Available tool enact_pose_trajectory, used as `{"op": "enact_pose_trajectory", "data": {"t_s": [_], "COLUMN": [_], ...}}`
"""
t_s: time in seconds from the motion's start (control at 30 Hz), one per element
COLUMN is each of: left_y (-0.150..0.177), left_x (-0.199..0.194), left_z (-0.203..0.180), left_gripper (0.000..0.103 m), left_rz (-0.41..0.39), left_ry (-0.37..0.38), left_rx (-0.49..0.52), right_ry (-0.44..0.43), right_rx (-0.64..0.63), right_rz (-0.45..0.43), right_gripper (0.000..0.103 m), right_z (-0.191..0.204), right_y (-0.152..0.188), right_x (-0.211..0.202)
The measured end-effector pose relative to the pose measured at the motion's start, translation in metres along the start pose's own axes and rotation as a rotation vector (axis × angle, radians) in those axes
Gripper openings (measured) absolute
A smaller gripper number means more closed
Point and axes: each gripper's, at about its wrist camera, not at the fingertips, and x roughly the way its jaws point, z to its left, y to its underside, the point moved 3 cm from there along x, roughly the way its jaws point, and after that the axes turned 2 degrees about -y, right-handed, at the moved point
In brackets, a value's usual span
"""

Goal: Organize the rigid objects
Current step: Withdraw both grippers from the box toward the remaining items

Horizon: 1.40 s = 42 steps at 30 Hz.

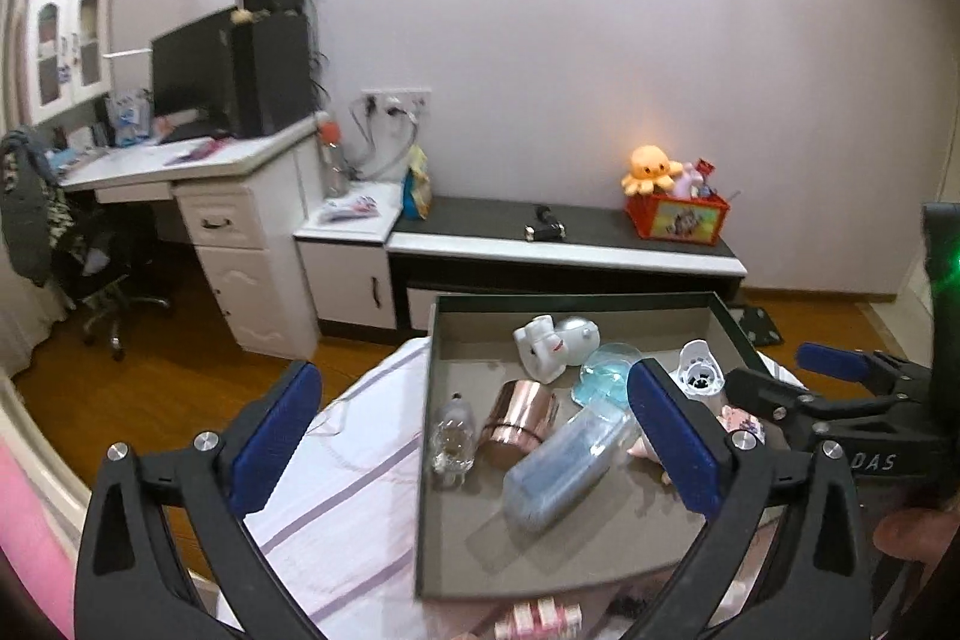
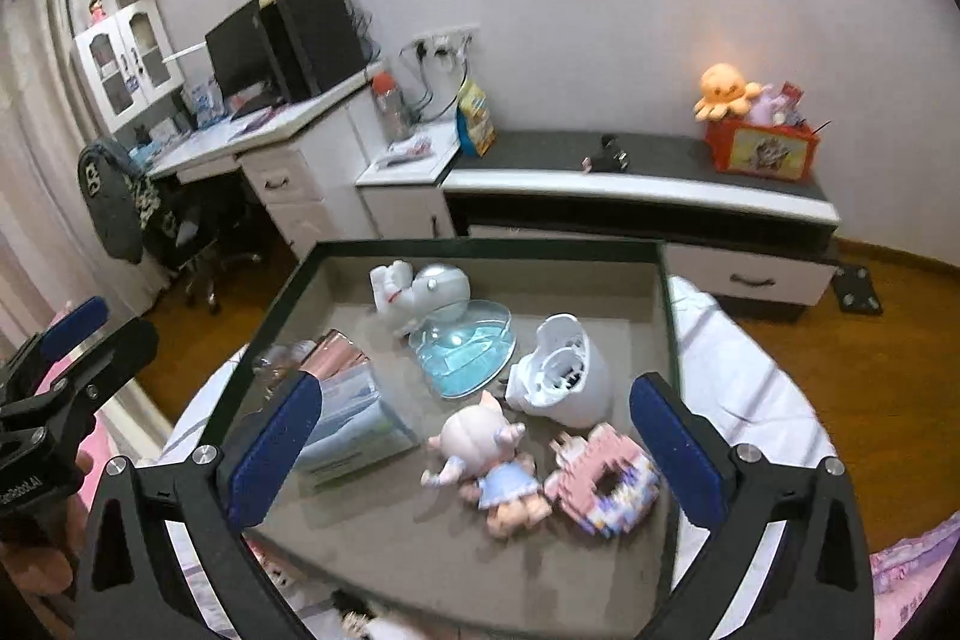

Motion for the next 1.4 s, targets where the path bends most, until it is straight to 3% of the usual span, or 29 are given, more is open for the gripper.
{"op": "enact_pose_trajectory", "data": {"t_s": [0.4,0.8,1.03,1.4], "left_y": [0.03,0.062,0.082,0.087], "left_x": [-0.085,-0.145,-0.169,-0.174], "left_z": [0.002,-0.005,-0.006,-0.008], "left_gripper": [0.103,0.103,0.103,0.103], "left_rz": [-0.056,-0.106,-0.119,-0.118], "left_ry": [-0.039,-0.091,-0.098,-0.103], "left_rx": [-0.007,-0.001,-0.017,-0.017], "right_ry": [0.024,0.046,0.075,0.052], "right_rx": [-0.004,0.01,0.008,-0.004], "right_rz": [-0.126,-0.196,-0.21,-0.19], "right_gripper": [0.103,0.103,0.103,0.103], "right_z": [0.022,0.024,0.024,0.03], "right_y": [0.038,0.079,0.105,0.111], "right_x": [-0.096,-0.157,-0.178,-0.175]}}
